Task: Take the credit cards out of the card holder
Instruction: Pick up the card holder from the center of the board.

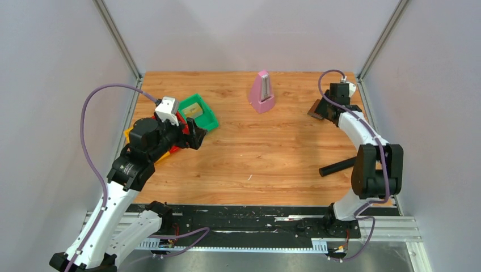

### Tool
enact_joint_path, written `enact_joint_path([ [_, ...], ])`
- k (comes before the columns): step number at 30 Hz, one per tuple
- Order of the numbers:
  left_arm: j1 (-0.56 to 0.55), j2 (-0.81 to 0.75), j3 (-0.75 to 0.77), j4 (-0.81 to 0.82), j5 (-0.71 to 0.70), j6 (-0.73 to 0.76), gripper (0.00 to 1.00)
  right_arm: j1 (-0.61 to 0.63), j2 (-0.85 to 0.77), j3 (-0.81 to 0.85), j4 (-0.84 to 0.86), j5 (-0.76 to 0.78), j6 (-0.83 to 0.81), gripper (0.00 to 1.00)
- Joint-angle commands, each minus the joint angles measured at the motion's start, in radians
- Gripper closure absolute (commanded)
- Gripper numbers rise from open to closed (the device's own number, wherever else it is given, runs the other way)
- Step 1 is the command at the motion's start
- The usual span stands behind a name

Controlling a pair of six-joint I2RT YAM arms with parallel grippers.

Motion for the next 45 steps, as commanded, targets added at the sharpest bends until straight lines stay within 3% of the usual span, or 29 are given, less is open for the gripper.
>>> enact_joint_path([
  [1, -0.002, -0.01, -0.001, 0.023, -0.006, 0.008, 0.0, -0.133, 0.112, 0.104, 0.079, -0.186, 0.022, 0.49],
  [8, -0.002, -0.019, -0.004, 0.024, -0.009, 0.009, 0.0, -0.257, 0.3, 0.211, 0.083, -0.341, 0.084, 0.48],
  [17, -0.002, -0.014, -0.004, 0.024, -0.009, 0.01, 0.0, -0.312, 0.473, 0.349, 0.074, -0.442, 0.063, 0.28],
  [27, -0.002, 0.001, -0.004, 0.023, -0.007, 0.011, 0.0, -0.32, 0.592, 0.432, 0.056, -0.517, 0.068, 0.28],
  [33, -0.002, 0.003, -0.003, 0.023, -0.012, 0.012, 0.0, -0.319, 0.634, 0.456, 0.034, -0.51, 0.075, 0.36],
  [45, -0.002, -0.001, -0.005, 0.018, -0.016, 0.016, 0.0, -0.321, 0.619, 0.484, 0.026, -0.554, 0.057, 0.8],
])
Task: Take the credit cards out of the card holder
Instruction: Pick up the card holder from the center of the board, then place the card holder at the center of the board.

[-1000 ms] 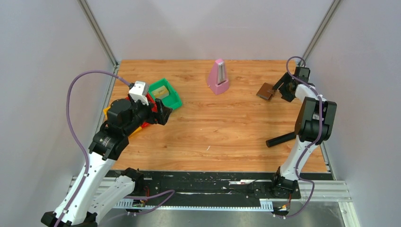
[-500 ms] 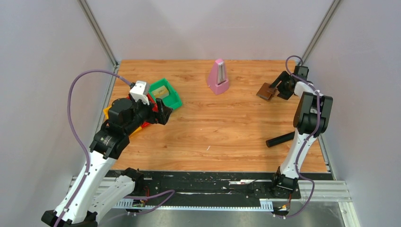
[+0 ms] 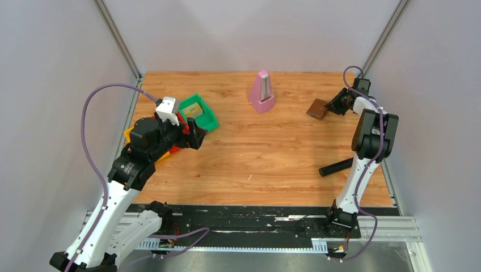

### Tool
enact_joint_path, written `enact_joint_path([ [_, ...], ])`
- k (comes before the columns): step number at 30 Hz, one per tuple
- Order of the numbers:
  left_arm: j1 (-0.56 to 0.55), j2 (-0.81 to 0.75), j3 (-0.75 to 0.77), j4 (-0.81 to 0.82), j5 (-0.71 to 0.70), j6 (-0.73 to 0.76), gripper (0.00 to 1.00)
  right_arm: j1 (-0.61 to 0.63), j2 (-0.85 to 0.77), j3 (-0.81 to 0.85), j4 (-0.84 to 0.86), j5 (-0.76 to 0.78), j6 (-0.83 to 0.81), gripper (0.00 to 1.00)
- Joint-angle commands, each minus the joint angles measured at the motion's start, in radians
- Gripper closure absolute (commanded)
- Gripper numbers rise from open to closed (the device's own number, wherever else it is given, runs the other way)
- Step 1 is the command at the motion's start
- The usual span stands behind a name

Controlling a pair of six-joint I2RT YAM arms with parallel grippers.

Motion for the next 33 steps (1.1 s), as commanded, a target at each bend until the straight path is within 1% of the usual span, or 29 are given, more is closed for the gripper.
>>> enact_joint_path([
  [1, -0.002, -0.005, -0.003, 0.017, -0.016, 0.016, 0.0, 0.0, -0.024, 0.023, -0.015, -0.027, -0.031, 0.83],
  [3, -0.002, -0.001, -0.001, 0.014, -0.016, 0.016, 0.0, 0.002, -0.058, 0.007, -0.015, -0.032, -0.049, 0.93],
  [5, -0.002, 0.002, 0.001, 0.012, -0.013, 0.015, 0.0, 0.001, -0.107, -0.025, -0.015, -0.019, -0.066, 0.98],
  [10, -0.002, 0.004, -0.001, 0.011, -0.028, 0.014, 0.0, 0.022, -0.255, -0.135, -0.024, 0.07, -0.111, 1.0],
  [14, -0.002, 0.012, -0.001, 0.009, -0.031, 0.013, 0.0, 0.091, -0.365, -0.174, -0.099, 0.167, -0.162, 1.0],
  [16, -0.002, 0.019, -0.001, 0.008, -0.032, 0.01, 0.0, 0.149, -0.42, -0.191, -0.149, 0.229, -0.209, 1.0],
  [19, -0.002, 0.029, -0.005, 0.013, -0.034, -0.001, 0.0, 0.258, -0.518, -0.234, -0.217, 0.401, -0.26, 1.0],
  [20, -0.002, 0.032, -0.008, 0.016, -0.037, -0.012, 0.0, 0.321, -0.543, -0.257, -0.234, 0.453, -0.267, 1.0],
  [22, -0.002, 0.046, -0.006, 0.018, -0.044, -0.03, 0.0, 0.405, -0.577, -0.275, -0.292, 0.519, -0.275, 1.0],
  [25, -0.002, 0.098, 0.036, -0.033, -0.059, -0.066, 0.0, 0.532, -0.592, -0.294, -0.388, 0.644, -0.284, 1.0],
  [28, -0.002, 0.138, 0.061, -0.079, -0.082, -0.105, 0.0, 0.657, -0.583, -0.304, -0.49, 0.779, -0.257, 1.0],
  [31, -0.001, 0.16, 0.061, -0.11, -0.102, -0.153, 0.0, 0.804, -0.565, -0.321, -0.565, 0.844, -0.222, 1.0],
  [33, -0.001, 0.154, 0.051, -0.117, -0.15, -0.175, 0.0, 0.879, -0.543, -0.328, -0.599, 0.844, -0.192, 1.0],
])
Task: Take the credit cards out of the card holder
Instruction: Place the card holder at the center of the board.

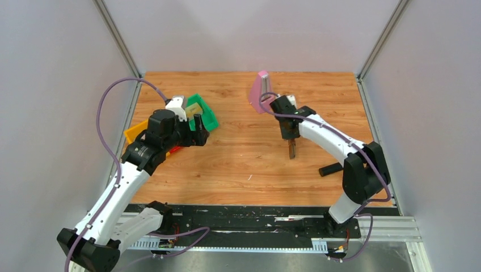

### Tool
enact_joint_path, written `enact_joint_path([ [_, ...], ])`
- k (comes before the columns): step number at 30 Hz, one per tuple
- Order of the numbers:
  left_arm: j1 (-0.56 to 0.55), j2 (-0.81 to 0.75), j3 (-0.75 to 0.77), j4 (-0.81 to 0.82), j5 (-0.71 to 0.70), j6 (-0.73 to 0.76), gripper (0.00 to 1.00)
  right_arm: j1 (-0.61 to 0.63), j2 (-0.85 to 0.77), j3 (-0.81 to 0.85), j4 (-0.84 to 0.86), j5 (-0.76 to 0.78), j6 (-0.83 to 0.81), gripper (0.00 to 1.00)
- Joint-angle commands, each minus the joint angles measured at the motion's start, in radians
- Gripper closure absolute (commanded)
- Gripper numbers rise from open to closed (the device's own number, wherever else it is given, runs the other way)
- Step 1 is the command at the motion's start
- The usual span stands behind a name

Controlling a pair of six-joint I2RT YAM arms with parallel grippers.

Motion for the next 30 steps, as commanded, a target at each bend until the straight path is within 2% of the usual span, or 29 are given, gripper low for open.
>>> enact_joint_path([
  [1, -0.001, -0.016, 0.027, -0.035, -0.09, -0.083, 0.0, 0.154, 0.038, -0.014, -0.15, 0.137, 0.072, 0.99],
  [6, 0.0, -0.07, 0.006, -0.04, -0.154, -0.107, 0.0, 0.308, 0.119, -0.016, -0.162, 0.063, 0.165, 0.96],
  [11, 0.0, -0.104, -0.011, -0.05, -0.159, -0.103, 0.0, 0.42, 0.156, -0.027, -0.056, -0.083, 0.181, 0.75],
  [15, 0.0, -0.12, -0.024, -0.064, -0.138, -0.088, 0.0, 0.434, 0.096, -0.059, 0.03, -0.189, 0.182, 0.68],
  [21, -0.001, -0.107, -0.043, -0.035, 0.074, -0.052, 0.0, 0.347, -0.066, -0.184, 0.131, -0.261, 0.186, 0.66],
  [24, 0.0, -0.086, -0.065, 0.007, 0.178, -0.048, 0.0, 0.278, -0.148, -0.262, 0.179, -0.308, 0.194, 0.61],
  [26, -0.001, -0.08, -0.091, 0.047, 0.24, -0.053, 0.0, 0.224, -0.204, -0.319, 0.212, -0.336, 0.2, 0.57],
  [30, -0.002, -0.05, -0.117, 0.095, 0.314, -0.067, 0.01, 0.072, -0.294, -0.427, 0.278, -0.474, 0.188, 0.56],
])
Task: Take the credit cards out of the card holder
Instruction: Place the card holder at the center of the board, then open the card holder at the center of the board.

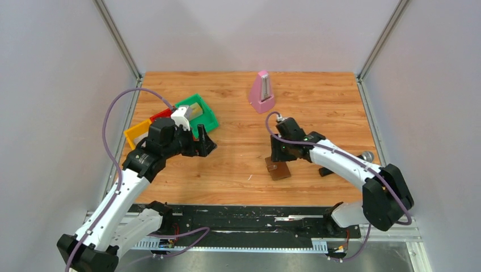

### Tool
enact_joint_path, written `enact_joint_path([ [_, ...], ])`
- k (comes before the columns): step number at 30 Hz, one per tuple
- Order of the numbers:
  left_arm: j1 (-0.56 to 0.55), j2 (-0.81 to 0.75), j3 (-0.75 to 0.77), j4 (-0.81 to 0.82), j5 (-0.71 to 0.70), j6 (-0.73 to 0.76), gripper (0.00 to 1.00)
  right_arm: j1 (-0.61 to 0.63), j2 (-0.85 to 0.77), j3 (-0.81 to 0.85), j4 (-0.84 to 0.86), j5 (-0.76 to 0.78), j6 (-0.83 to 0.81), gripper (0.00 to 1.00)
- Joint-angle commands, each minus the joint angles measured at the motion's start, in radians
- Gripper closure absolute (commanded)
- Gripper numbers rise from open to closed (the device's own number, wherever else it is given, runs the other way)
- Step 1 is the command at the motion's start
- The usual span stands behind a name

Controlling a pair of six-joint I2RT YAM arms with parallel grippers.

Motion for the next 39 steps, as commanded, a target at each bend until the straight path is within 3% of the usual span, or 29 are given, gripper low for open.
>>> enact_joint_path([
  [1, -0.004, 0.031, -0.021, 0.099, 0.152, 0.001, 0.02, -0.155, -0.084, -0.097, 0.118, -0.177, 0.01, 0.56],
  [5, -0.027, 0.089, -0.027, 0.117, 0.185, 0.0, 0.04, -0.255, -0.094, -0.155, 0.155, -0.301, 0.006, 0.56],
  [12, -0.135, 0.21, -0.022, 0.131, 0.113, -0.006, 0.08, -0.293, -0.05, -0.214, 0.203, -0.328, 0.024, 0.56],
  [18, -0.234, 0.293, -0.023, 0.165, 0.057, -0.041, 0.16, -0.296, -0.005, -0.252, 0.267, -0.373, 0.026, 0.57],
  [31, -0.306, 0.432, -0.035, 0.288, 0.041, -0.129, 0.28, -0.224, 0.024, -0.318, 0.434, -0.584, 0.104, 0.61],
  [39, -0.385, 0.567, 0.024, 0.332, -0.023, -0.124, 0.33, -0.233, -0.074, -0.33, 0.405, -0.422, 0.16, 0.62],
])
